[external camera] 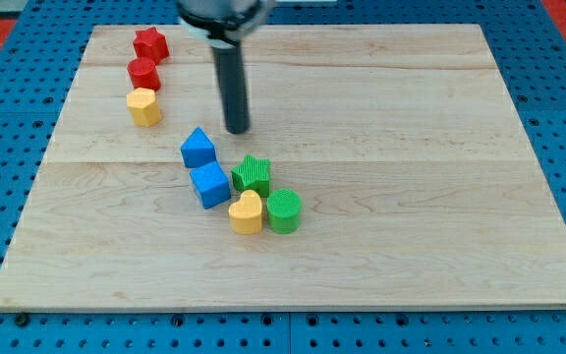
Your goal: Slide the blue triangle closer to the yellow hexagon
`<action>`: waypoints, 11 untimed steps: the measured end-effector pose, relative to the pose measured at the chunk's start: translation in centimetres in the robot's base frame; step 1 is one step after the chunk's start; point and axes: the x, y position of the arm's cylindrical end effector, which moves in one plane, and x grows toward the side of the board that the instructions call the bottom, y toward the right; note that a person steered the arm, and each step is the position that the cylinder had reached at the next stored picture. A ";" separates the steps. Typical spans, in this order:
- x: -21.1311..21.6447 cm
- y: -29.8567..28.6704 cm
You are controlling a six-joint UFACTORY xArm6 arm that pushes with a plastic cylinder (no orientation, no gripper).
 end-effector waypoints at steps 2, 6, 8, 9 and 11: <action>4.2 -6.1; 1.1 -9.8; -1.1 -10.0; 0.1 -11.6; 0.6 -3.3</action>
